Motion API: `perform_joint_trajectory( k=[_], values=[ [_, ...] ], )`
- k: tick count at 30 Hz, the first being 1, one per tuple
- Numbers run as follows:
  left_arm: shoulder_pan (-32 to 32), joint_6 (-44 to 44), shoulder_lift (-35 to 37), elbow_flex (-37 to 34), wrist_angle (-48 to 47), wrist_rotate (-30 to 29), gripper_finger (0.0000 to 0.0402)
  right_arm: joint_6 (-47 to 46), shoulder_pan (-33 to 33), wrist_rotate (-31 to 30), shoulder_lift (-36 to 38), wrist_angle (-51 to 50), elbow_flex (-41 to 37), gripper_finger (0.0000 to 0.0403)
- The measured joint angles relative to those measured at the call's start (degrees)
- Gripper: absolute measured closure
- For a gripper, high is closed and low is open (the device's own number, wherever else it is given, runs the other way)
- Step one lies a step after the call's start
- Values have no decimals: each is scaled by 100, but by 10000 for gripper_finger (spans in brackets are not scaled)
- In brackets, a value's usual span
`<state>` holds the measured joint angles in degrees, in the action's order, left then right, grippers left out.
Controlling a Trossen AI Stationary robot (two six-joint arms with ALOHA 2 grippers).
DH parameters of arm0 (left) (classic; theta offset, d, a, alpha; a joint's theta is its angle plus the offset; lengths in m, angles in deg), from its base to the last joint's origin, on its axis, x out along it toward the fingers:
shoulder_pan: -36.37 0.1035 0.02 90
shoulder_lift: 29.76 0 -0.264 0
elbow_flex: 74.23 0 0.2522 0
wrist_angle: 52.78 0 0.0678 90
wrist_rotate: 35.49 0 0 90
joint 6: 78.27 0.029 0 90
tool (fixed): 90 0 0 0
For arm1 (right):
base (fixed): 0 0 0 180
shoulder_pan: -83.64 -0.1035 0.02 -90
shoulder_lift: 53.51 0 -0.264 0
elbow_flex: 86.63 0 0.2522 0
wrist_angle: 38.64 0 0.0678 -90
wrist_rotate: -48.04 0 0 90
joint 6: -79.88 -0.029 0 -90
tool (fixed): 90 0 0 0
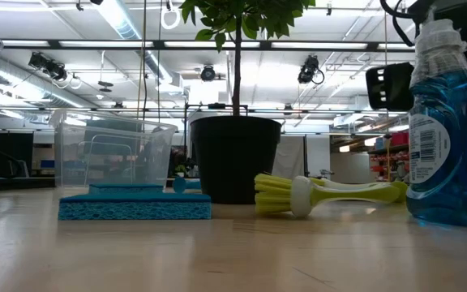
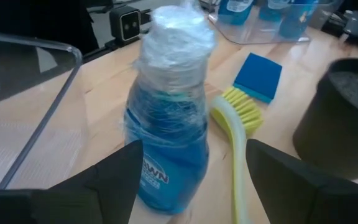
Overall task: Pick & Place Kitchen Sink Supplies
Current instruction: Put the blue liquid soap bottle into the bottom left transparent bin
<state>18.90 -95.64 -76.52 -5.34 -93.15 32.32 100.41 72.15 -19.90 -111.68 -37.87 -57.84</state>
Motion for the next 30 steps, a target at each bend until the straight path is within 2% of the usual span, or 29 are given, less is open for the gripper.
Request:
perform_joint_trajectory(
  k=[9, 17, 30],
  values=[
    [0, -2, 0, 0, 0, 0, 207, 9, -2, 38, -609, 434, 2, 117],
    [0, 0, -1, 0, 0, 0, 207, 99, -4, 698, -1131, 956, 2, 117],
    [0, -2, 0, 0, 2, -2, 207, 98, -4, 756, -1270, 1362, 2, 120]
  ],
)
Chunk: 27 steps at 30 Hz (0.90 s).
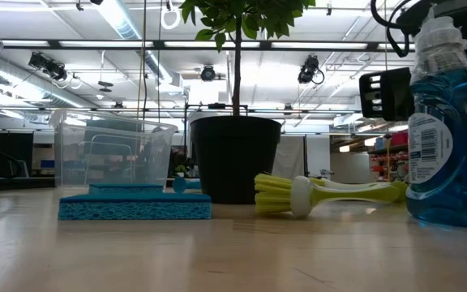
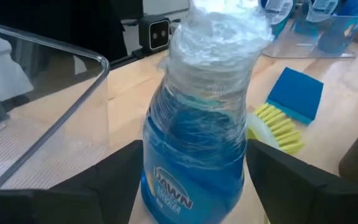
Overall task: Pick & Place Kitchen Sink Supplies
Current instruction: Put the blue liquid soap bottle into the bottom left transparent bin
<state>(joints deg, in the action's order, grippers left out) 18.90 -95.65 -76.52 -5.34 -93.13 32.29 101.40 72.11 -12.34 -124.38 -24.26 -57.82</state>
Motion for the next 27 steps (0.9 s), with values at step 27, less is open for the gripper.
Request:
perform_joint_trajectory(
  k=[27],
  values=[
    [0, -3, 0, 0, -2, 0, 207, -156, 0, -188, 4, -13, 9, 284]
  ],
)
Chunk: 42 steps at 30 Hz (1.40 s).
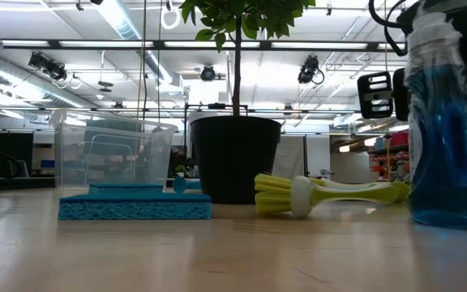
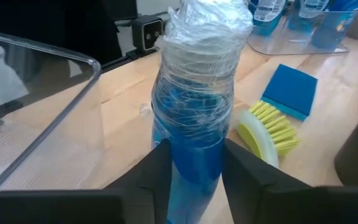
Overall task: Pick & Place Kitchen Sink Supplies
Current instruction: Put the blue liquid soap bottle into the bottom left transparent bin
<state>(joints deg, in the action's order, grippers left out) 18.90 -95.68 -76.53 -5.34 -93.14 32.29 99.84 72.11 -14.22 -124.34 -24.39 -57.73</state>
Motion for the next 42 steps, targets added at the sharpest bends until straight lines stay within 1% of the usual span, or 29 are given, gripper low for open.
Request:
perform_joint_trajectory(
  k=[9, 14, 19, 22, 27, 32, 34, 39, 42],
  values=[
    [0, 0, 0, 0, 4, -45, 207, -755, 1, -485, 4, 28, 7, 291],
    [1, -26, 2, 0, 41, -60, 207, -1220, -29, -520, -1, 155, 1, 292],
    [0, 2, 2, 0, 335, -42, 207, -1296, -111, -492, 10, 521, -15, 292],
    [0, 1, 2, 0, 485, -44, 207, -1456, -135, -503, 13, 567, -11, 292],
    [0, -144, 0, 0, 817, -46, 207, -1523, -152, -485, 17, 820, 33, 292],
    [0, -142, -9, 0, 1049, -44, 207, -1496, -231, -515, 17, 786, 385, 292],
    [2, -142, -11, 0, 1046, -44, 207, -1501, -263, -639, 20, 642, 578, 292],
    [0, -85, -11, 0, 1046, -39, 207, -1480, -266, -905, 20, 39, 1186, 292],
    [1, 47, -11, 0, 1047, 105, 207, -1301, -308, -1198, 22, -552, 1594, 292]
  ],
)
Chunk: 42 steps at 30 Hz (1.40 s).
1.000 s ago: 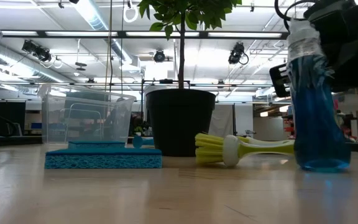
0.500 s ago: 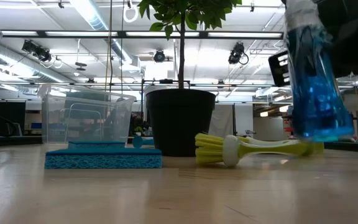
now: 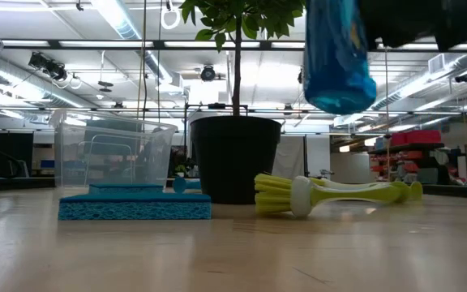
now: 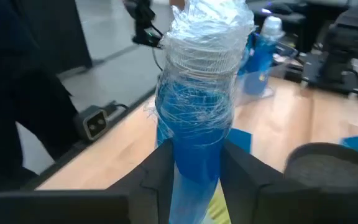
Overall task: Pick & Place Kitchen Sink Supplies
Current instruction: Put the blue liquid soap bottle into the bottom left transparent bin
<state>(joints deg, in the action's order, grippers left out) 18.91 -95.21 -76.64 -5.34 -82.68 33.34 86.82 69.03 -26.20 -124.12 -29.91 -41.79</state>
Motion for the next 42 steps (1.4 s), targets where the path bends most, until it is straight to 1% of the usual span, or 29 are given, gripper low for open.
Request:
perform_joint_trajectory(
  k=[5, 8, 14, 20, 26, 35, 39, 42],
  values=[
    [-1, -41, 0, 0, 3, 282, 207, 254, -129, -510, 0, -900, 599, 292],
    [-1, -40, 0, 0, 4, 615, 207, 255, -223, -727, 0, -1307, 872, 292],
    [-20, -30, -117, 0, 150, 1316, 207, 234, -458, -1071, 0, -1846, 1263, 306],
    [-230, 92, -486, 0, 683, 1843, 207, 201, -628, -1506, 0, -2062, 1521, 306],
    [-582, 79, -1033, 0, 1428, 1844, 207, -11, -726, -1549, 0, -2066, 1614, 308],
    [-895, 63, -2097, 0, 2867, 1798, 207, 89, -938, -1684, 0, -2069, 1614, 308],
    [-947, 140, -2539, 0, 3293, 1485, 207, 102, -964, -1772, -24, -2064, 1616, 308],
    [-947, 262, -2814, 0, 3572, 1071, 207, 102, -968, -1788, -87, -2060, 1618, 308]
  ],
)
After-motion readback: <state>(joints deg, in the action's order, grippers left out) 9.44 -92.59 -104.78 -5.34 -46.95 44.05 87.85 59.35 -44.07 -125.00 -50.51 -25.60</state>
